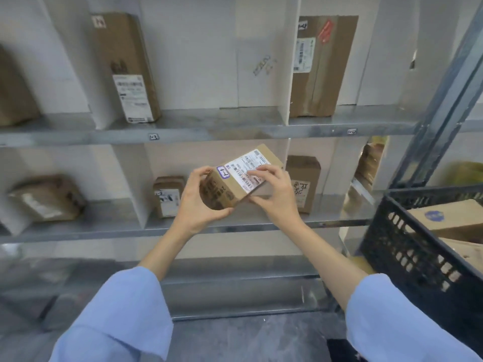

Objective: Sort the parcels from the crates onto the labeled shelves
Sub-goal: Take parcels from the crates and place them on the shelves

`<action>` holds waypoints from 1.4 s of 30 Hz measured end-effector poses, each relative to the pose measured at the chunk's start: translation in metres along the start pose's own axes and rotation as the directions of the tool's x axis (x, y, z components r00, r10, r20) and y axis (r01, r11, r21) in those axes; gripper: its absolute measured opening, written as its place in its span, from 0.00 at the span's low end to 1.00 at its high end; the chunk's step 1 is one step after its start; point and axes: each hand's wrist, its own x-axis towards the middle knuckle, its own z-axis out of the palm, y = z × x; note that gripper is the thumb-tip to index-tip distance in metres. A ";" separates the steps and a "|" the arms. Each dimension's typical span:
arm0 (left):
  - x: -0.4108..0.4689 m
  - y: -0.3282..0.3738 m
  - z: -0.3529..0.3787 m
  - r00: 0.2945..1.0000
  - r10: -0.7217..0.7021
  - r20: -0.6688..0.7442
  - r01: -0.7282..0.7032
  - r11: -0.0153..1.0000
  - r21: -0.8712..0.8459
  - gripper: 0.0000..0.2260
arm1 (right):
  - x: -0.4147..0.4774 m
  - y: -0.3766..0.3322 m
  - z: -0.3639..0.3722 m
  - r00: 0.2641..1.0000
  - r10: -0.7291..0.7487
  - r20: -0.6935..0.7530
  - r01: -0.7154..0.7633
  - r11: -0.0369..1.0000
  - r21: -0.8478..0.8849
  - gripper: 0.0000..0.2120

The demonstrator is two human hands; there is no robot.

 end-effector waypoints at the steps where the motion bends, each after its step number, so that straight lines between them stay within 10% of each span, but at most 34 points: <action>1: -0.008 -0.003 -0.014 1.000 0.001 -0.019 -0.001 1.000 0.012 0.39 | -0.002 -0.008 0.010 1.000 0.013 -0.002 -0.013 1.000 0.009 0.27; 25: -0.176 -0.021 -0.265 0.957 -0.174 -0.232 0.166 0.985 -0.056 0.35 | -0.067 -0.171 0.148 0.964 0.198 0.176 -0.223 0.965 0.135 0.46; 42: -0.204 -0.005 -0.387 0.863 -0.154 -0.480 0.198 0.979 0.042 0.26 | -0.062 -0.249 0.229 0.932 0.049 0.359 -0.189 0.910 0.369 0.28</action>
